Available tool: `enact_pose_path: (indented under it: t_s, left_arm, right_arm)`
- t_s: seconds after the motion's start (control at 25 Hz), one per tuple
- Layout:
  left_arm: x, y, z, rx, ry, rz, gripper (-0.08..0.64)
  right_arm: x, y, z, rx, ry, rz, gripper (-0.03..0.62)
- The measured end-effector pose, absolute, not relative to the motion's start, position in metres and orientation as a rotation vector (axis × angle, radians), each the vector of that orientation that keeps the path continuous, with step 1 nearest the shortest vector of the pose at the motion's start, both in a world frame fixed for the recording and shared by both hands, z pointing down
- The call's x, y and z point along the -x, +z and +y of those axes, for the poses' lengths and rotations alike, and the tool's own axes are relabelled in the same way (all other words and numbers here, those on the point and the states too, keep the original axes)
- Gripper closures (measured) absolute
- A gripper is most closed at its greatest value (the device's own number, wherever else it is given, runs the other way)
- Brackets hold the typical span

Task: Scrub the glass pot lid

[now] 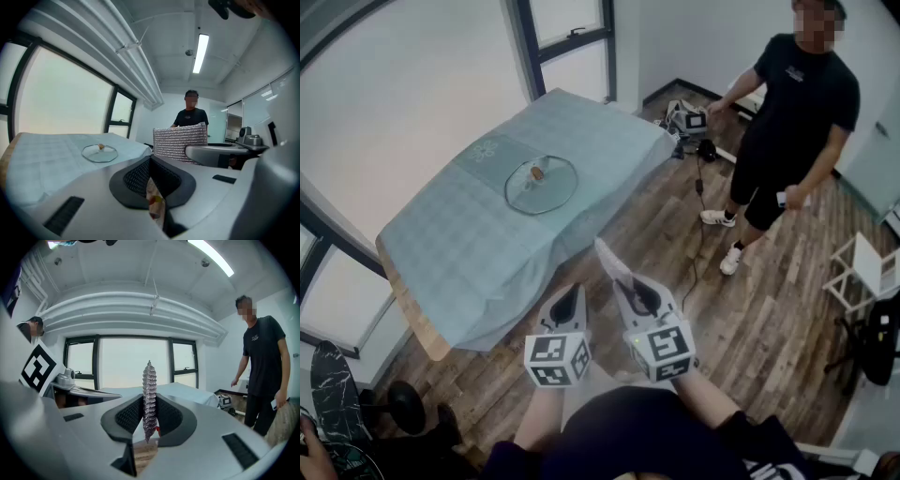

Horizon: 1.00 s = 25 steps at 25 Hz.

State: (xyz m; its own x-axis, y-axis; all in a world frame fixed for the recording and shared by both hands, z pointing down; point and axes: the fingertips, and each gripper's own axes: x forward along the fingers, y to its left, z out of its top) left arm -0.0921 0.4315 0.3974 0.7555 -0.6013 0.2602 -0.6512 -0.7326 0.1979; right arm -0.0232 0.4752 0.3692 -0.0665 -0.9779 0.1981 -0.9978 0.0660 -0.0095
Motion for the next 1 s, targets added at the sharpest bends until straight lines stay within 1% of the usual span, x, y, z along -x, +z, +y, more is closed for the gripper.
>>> enact_pose_path:
  t_s: [1.0]
  left_arm:
    - [0.101, 0.408, 0.427, -2.594, 0.254, -1.075, 0.557]
  right_arm:
    - [0.022, 0.376, 0.466, -2.013, 0.329, -2.331, 0.511]
